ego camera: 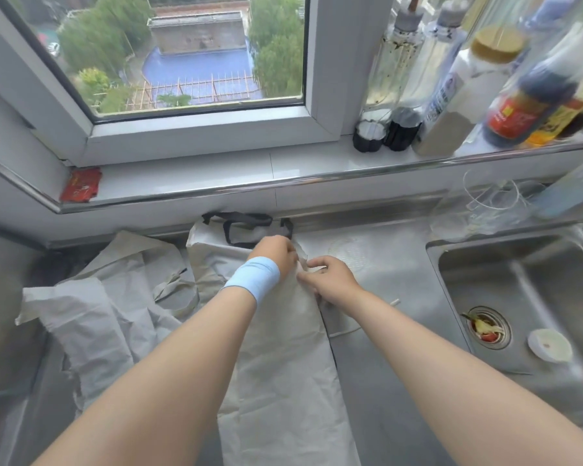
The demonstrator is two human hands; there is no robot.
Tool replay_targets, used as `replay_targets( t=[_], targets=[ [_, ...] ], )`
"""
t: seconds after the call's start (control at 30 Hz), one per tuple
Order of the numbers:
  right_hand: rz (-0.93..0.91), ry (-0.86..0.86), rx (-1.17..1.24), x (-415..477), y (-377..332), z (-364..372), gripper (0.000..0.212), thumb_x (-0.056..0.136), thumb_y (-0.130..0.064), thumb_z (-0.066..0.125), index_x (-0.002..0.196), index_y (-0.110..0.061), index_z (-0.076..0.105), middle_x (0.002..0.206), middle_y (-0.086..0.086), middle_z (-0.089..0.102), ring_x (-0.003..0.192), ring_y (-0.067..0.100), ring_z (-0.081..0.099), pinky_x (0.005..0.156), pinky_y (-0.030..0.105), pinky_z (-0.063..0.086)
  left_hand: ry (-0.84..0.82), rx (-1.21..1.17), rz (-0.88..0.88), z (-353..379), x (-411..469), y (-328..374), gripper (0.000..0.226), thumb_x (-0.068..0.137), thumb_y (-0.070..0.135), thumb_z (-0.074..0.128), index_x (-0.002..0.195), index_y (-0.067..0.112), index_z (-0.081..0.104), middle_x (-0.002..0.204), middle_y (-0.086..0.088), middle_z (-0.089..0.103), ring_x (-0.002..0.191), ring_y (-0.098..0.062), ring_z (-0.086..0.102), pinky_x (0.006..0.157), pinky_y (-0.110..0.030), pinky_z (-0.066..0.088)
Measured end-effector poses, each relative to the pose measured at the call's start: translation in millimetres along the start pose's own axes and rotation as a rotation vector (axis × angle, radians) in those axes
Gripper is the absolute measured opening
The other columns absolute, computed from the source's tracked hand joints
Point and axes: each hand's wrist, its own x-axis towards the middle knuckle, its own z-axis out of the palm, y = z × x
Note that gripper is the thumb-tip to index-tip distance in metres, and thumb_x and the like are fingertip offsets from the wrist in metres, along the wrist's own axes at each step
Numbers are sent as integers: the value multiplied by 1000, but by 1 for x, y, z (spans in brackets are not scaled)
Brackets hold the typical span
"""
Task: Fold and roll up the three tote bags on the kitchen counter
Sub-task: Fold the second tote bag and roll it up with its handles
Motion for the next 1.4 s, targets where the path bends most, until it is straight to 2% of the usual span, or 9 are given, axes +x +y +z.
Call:
replay_targets(
  t=[0.1, 0.23, 0.47, 0.7, 0.87, 1.0, 1.1, 1.23, 1.4],
  targets=[
    [-58, -46, -66, -3, -10, 4, 45, 66, -52, 78, 86, -12, 71, 70, -3, 67, 58, 15, 58, 55, 29, 43, -29, -117, -76, -14, -9, -2, 20, 81, 25, 52, 90, 22, 70, 99, -4, 69, 87, -26, 62, 75, -29, 51],
    [-225, -115, -178, -12, -27, 1, 18, 80, -16, 69, 96, -24, 72, 73, -4, 63, 60, 9, 51, 59, 22, 40, -154, -260, -249, -37, -17, 9, 38, 71, 47, 52, 82, 14, 67, 72, -5, 67, 54, -24, 58, 60, -29, 51],
    [-285, -95, -211, -23, -34, -3, 14, 77, -15, 64, 86, -18, 75, 64, -6, 59, 57, 8, 41, 52, 19, 34, -150, 62, -132, -55, -16, 27, 21, 77, 35, 57, 77, 17, 68, 65, 0, 60, 61, -24, 54, 62, -26, 45],
    [-173, 55, -244, -18, -31, -19, 6, 75, -15, 69, 71, -14, 72, 72, -2, 72, 68, 11, 60, 65, 28, 49, 86, -690, -210, -44, -8, 11, 21, 92, 31, 59, 76, 20, 66, 91, -7, 73, 75, -28, 69, 77, -31, 54],
    [-144, 183, -447, -9, -19, -14, 33, 84, -20, 61, 117, -21, 64, 106, -1, 66, 104, 24, 61, 88, 36, 51, 348, -502, -112, -34, -28, -3, 17, 95, 26, 51, 97, 19, 66, 98, -3, 70, 92, -24, 62, 87, -31, 47],
    [-492, 316, -869, -15, 1, 6, 49, 84, -9, 56, 131, -20, 50, 125, 7, 47, 111, 32, 49, 87, 39, 44, 252, -275, -23, 5, -55, -38, 15, 92, 21, 49, 96, 25, 63, 98, 1, 67, 93, -24, 61, 84, -33, 49],
    [-568, 117, -1059, -18, 19, 30, 56, 89, -18, 54, 143, -21, 40, 148, 8, 35, 131, 30, 39, 100, 39, 37, 106, 28, 93, 37, -71, -73, 25, 93, 27, 49, 116, 34, 58, 122, 5, 55, 114, -20, 53, 89, -36, 47],
    [-431, -182, -1227, -14, 36, 49, 77, 97, -48, 42, 158, -26, 0, 164, 8, -16, 151, 24, -13, 122, 47, 4, -137, 351, 128, 60, -92, -112, 70, 86, 37, 59, 147, 43, 24, 159, 0, 8, 145, -25, 13, 111, -41, 32],
    [-449, -187, -1283, -7, 34, 51, 79, 95, -55, 37, 157, -31, -6, 163, 8, -19, 151, 24, -16, 121, 46, -1, -167, 316, 70, 63, -109, -131, 82, 80, 44, 62, 149, 44, 17, 162, 1, -6, 148, -25, -5, 120, -39, 13]
  ],
)
